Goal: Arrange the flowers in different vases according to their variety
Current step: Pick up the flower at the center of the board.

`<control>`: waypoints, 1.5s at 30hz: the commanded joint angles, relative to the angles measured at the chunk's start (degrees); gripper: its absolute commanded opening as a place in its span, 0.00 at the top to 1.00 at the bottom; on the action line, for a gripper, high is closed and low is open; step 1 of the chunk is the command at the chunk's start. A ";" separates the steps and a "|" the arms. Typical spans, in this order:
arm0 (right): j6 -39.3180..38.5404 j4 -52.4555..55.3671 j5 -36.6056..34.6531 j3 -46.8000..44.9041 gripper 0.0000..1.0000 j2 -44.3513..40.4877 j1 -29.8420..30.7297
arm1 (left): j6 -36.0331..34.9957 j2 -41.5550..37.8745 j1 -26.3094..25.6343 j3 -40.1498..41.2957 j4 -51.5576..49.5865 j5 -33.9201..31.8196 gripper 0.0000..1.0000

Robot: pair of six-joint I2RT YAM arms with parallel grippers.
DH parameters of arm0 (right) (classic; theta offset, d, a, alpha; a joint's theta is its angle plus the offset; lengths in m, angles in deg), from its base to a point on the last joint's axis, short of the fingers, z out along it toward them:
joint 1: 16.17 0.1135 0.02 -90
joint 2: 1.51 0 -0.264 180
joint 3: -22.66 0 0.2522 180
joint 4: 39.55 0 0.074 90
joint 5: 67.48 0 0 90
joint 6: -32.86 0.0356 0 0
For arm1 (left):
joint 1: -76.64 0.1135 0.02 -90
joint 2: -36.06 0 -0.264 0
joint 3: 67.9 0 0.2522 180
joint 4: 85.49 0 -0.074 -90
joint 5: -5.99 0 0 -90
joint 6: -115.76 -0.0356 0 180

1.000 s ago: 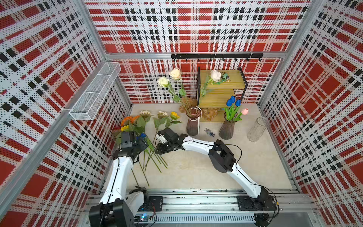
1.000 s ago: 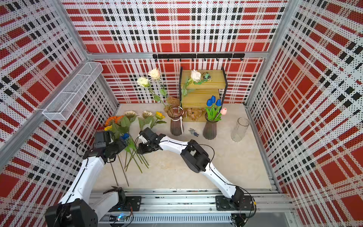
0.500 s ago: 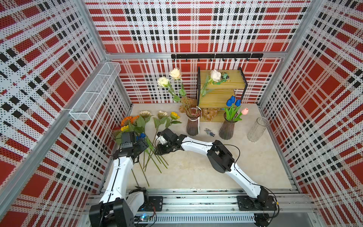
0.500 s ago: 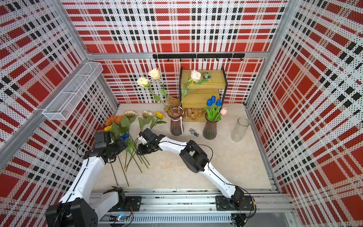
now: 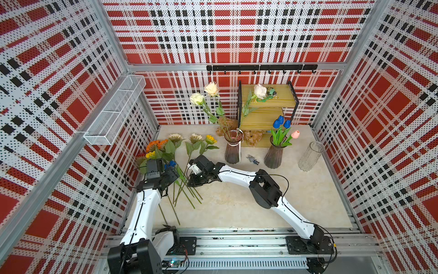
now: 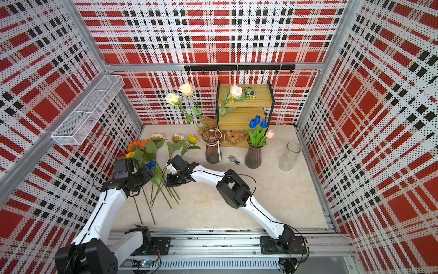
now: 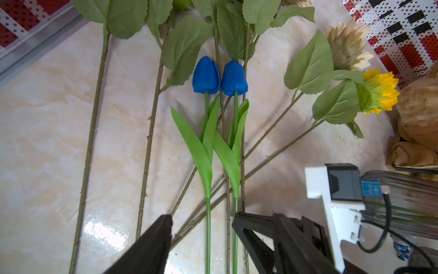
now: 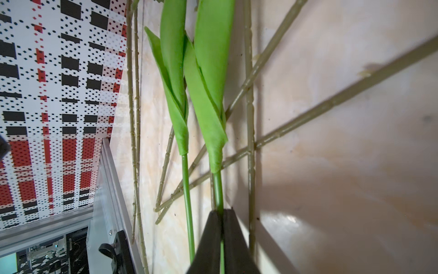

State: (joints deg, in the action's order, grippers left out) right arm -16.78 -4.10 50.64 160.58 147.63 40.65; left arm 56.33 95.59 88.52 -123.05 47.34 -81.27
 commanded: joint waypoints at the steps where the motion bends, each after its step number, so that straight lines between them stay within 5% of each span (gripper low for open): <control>1: 0.21 0.53 -0.21 1.18 0.99 0.85 -0.30 | -0.50 0.28 0.43 0.79 1.23 -0.33 0.28; 21: -0.41 -3.44 -7.11 -8.88 1.00 -18.25 -2.00 | -0.51 -0.69 0.42 0.97 1.22 0.89 0.30; 45: -15.31 -2.48 -31.29 -24.98 1.00 -53.12 -7.04 | 2.16 10.82 -6.06 2.33 1.81 6.75 0.44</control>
State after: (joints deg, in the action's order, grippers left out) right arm -28.78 -6.28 24.41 137.15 97.88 34.96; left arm 57.42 104.98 83.89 -121.78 47.73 -75.21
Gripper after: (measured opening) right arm 0.072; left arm 0.564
